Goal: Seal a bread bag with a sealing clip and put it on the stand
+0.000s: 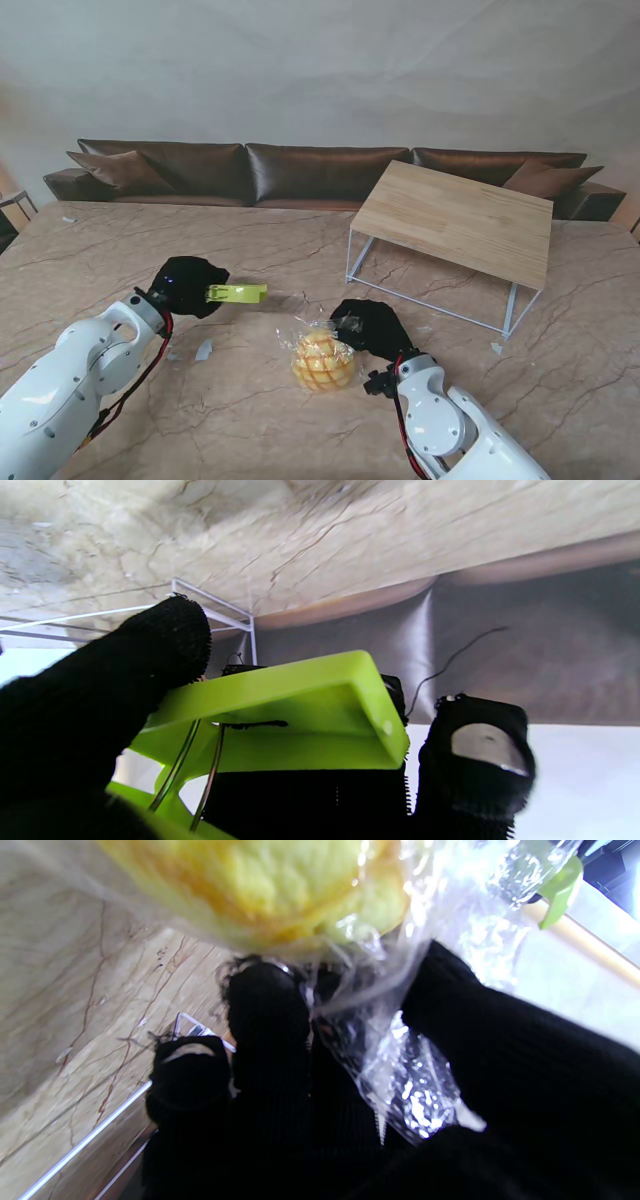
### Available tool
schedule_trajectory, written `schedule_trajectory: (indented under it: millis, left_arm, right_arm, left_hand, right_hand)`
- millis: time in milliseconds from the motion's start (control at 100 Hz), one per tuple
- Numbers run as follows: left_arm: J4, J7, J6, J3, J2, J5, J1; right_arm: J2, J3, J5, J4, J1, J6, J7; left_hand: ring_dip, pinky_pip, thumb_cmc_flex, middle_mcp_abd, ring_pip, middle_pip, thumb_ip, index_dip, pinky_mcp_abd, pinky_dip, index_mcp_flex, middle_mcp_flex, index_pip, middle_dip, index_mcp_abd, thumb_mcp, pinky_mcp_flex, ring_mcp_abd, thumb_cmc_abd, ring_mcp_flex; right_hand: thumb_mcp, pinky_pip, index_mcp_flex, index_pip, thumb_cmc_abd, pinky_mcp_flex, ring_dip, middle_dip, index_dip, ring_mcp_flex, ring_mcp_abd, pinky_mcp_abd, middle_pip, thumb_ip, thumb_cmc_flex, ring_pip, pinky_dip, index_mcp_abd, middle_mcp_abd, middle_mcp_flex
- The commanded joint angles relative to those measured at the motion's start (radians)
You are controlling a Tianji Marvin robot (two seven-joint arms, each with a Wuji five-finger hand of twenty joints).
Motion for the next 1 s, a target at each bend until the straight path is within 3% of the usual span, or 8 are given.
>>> schedule_trajectory:
  millis: [0,350,730,990]
  left_arm:
    - [-0.032,0.004,-0.017,0.012,-0.004,0.01,-0.008]
    - [-0.079,0.024,-0.036,0.08,0.013,0.104,-0.031]
    - [-0.159,-0.016,-0.035,0.127,0.026,0.182,-0.043]
    - [-0.164,-0.03,-0.046,0.188,0.041,0.236,-0.077]
  right_arm:
    - [-0.003,0.0,0.004,-0.013,-0.014,-0.005,0.003]
    - [0.003,0.008,0.009,-0.04,-0.024,0.001,0.025]
    - [0.005,0.001,0.012,-0.059,-0.027,0.02,0.036]
    - [-0.001,-0.005,0.027,-0.053,-0.023,0.01,0.024]
  left_hand:
    - [0.089,0.106,0.204,-0.067,0.265,0.21,-0.018,0.035,0.042,0.023,0.151,0.153,0.299,0.05,-0.235,0.129,0.028,-0.096,0.08,0.197]
    - [0.089,0.098,0.196,-0.074,0.265,0.209,-0.022,0.04,0.039,0.02,0.152,0.152,0.298,0.054,-0.249,0.133,0.028,-0.095,0.078,0.197]
    - [0.089,0.096,0.189,-0.085,0.262,0.203,-0.022,0.047,0.032,0.01,0.148,0.152,0.293,0.06,-0.26,0.13,0.028,-0.096,0.082,0.197]
    - [0.089,0.097,0.183,-0.094,0.259,0.201,-0.019,0.053,0.021,0.003,0.143,0.151,0.289,0.065,-0.273,0.127,0.028,-0.1,0.084,0.197]
  right_hand:
    - [0.014,0.039,0.03,0.011,0.01,0.008,0.009,0.001,-0.004,0.03,-0.005,-0.003,0.031,0.015,0.012,0.016,-0.002,0.001,0.011,0.044]
    - [0.019,0.04,0.032,0.01,0.008,0.008,0.016,0.013,-0.006,0.034,-0.001,-0.003,0.041,0.015,0.014,0.032,-0.003,0.029,0.022,0.045]
    - [0.017,0.036,0.039,0.003,0.01,0.023,0.03,0.029,-0.025,0.05,0.003,-0.004,0.06,0.014,0.011,0.062,-0.008,0.072,0.037,0.058]
    - [0.023,0.031,0.044,0.003,0.006,0.042,0.041,0.034,-0.038,0.061,0.007,0.0,0.068,0.014,0.012,0.084,-0.016,0.091,0.046,0.068]
